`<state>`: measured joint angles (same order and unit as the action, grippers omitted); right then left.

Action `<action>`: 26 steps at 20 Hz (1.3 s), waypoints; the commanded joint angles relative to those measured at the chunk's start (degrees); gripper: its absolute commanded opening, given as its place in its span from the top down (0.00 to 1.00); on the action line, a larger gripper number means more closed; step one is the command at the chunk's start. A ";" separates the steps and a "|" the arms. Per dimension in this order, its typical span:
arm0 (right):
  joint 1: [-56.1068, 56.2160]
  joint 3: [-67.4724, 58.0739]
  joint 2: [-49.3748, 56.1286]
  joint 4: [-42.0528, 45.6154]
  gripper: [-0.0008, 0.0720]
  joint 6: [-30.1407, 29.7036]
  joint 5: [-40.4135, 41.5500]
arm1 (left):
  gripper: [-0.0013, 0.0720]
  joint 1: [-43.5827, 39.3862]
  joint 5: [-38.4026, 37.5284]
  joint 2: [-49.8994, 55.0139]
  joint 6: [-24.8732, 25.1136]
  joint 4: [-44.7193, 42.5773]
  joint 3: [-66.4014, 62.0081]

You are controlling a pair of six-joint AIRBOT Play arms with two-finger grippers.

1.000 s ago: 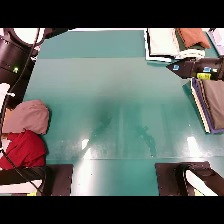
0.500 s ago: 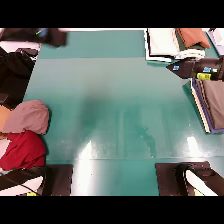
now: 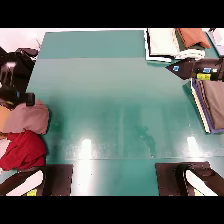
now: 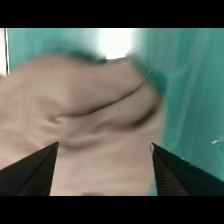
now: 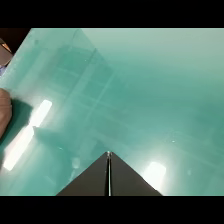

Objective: Fold the shirts.

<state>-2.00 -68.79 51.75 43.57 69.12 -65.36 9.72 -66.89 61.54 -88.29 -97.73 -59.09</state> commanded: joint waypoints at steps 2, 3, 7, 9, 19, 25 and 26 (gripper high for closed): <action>0.02 -0.04 -0.02 -0.04 0.96 0.02 -0.70 | 0.07 4.90 13.92 -0.35 -0.20 -0.94 12.33; 0.02 -0.04 -0.02 -0.04 0.96 0.00 -0.33 | 0.07 4.92 14.62 -0.35 -0.20 -0.92 12.44; 0.02 -0.07 -0.02 -0.09 0.96 0.02 0.98 | 0.74 4.90 13.11 -0.37 -0.33 -0.61 11.96; 0.02 -0.11 -0.07 -0.24 0.96 0.00 2.29 | 0.95 4.90 10.05 -0.76 -0.13 -0.13 9.29; 0.00 -18.73 -0.13 0.17 0.96 0.00 6.97 | 0.96 -20.74 5.88 -12.59 4.39 11.65 -31.98; -5.35 -32.22 3.93 -0.04 0.96 0.07 2.56 | 0.96 -45.72 11.37 -3.28 4.42 11.65 -34.58; -6.54 -34.18 4.96 -0.04 0.96 0.07 0.98 | 0.95 -49.13 11.72 0.33 4.44 11.76 -34.58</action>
<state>-5.78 -97.06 54.54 43.59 69.12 -61.06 -29.34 -57.08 56.03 -83.94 -86.48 -92.25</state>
